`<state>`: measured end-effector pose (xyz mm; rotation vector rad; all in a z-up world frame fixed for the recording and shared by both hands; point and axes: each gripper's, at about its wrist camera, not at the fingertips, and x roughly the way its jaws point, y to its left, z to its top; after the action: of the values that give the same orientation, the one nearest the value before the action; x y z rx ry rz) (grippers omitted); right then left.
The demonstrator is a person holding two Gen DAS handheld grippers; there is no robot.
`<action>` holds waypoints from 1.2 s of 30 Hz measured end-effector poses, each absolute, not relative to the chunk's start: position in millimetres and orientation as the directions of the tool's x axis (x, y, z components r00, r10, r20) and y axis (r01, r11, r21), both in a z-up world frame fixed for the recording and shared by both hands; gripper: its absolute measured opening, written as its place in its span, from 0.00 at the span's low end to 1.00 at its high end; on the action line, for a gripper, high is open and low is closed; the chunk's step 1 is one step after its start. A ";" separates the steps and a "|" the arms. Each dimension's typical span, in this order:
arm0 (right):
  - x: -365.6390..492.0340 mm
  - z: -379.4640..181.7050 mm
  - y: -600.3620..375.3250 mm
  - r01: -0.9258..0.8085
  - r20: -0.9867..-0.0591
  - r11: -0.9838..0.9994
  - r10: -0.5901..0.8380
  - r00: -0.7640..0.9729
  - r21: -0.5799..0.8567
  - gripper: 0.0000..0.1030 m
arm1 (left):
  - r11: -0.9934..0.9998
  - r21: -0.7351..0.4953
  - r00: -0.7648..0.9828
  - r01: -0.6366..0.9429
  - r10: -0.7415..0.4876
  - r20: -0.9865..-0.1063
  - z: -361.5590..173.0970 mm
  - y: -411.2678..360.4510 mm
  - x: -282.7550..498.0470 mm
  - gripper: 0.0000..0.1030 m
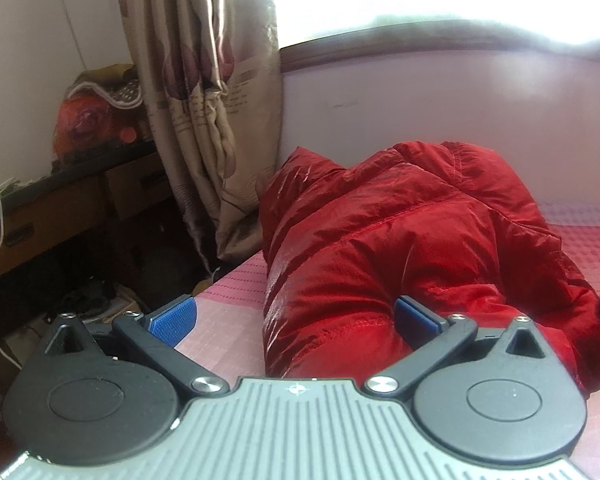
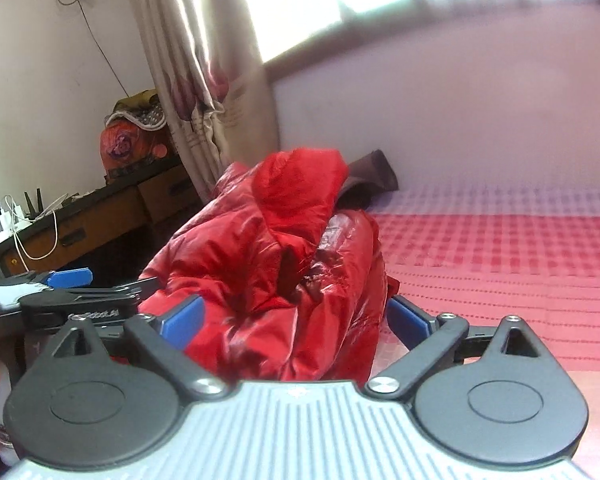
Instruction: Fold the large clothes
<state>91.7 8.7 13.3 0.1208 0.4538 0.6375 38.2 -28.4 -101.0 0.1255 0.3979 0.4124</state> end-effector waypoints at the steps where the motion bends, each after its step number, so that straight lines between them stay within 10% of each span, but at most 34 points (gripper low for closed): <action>1: 86.8 14.5 7.4 -0.542 -0.366 0.806 0.592 0.719 0.239 0.99 | 0.906 0.206 0.837 -0.369 0.420 -0.350 -100.6 -30.1 36.1 1.00; 13: 51.5 17.2 31.6 -0.464 -0.395 0.886 0.432 0.811 0.017 1.00 | 0.913 0.164 0.823 -0.373 0.407 -0.395 -88.3 -39.1 15.2 1.00; 36: 16.1 15.8 14.7 -0.410 -0.467 0.903 0.419 0.778 0.127 1.00 | 0.960 0.077 0.793 -0.267 0.265 -0.548 -63.8 -69.5 -36.2 1.00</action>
<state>16.1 14.7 15.8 0.0184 0.5095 0.4484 -36.2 -69.5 -63.8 -0.0044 0.5885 0.2862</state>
